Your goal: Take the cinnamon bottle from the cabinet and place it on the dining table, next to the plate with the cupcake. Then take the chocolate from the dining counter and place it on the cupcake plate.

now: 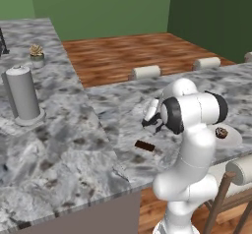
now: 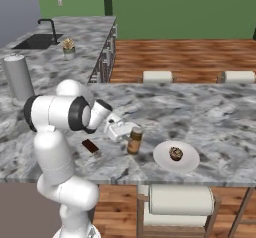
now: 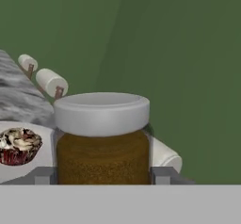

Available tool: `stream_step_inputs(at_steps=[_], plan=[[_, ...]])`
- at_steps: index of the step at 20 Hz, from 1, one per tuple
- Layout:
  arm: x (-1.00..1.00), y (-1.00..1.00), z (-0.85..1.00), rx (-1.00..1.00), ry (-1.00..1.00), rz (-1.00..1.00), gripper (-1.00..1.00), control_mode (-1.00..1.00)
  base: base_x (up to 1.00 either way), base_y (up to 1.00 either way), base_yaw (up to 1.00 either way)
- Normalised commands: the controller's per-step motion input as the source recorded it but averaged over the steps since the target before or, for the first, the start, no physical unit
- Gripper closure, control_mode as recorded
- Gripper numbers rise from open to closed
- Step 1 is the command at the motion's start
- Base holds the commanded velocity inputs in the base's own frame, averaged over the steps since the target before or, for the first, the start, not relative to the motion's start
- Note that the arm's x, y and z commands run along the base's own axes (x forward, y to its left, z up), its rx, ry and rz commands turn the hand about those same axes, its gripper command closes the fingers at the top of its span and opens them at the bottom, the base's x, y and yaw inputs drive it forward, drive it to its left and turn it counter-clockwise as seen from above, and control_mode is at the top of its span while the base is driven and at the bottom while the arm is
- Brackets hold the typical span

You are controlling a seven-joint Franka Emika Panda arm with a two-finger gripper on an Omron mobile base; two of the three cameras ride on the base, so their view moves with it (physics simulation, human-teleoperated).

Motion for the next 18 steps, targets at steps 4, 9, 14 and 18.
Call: stream_step_inputs(at_steps=[4, 9, 14, 18], plan=[[0.00, 0.03, -0.79, -0.21, -0.19, -0.09, 1.00, -1.00, 0.00, 0.00, 0.00], [0.00, 0.04, -0.81, -0.19, -0.24, -0.01, 1.00, -1.00, 0.00, 0.00, 0.00], [0.00, 0.31, -0.64, -0.22, -0.28, 0.00, 1.00, -1.00, 0.00, 0.00, 0.00], [0.00, 0.27, -0.55, -0.26, -0.34, 0.00, 1.00, -1.00, 0.00, 0.00, 0.00]])
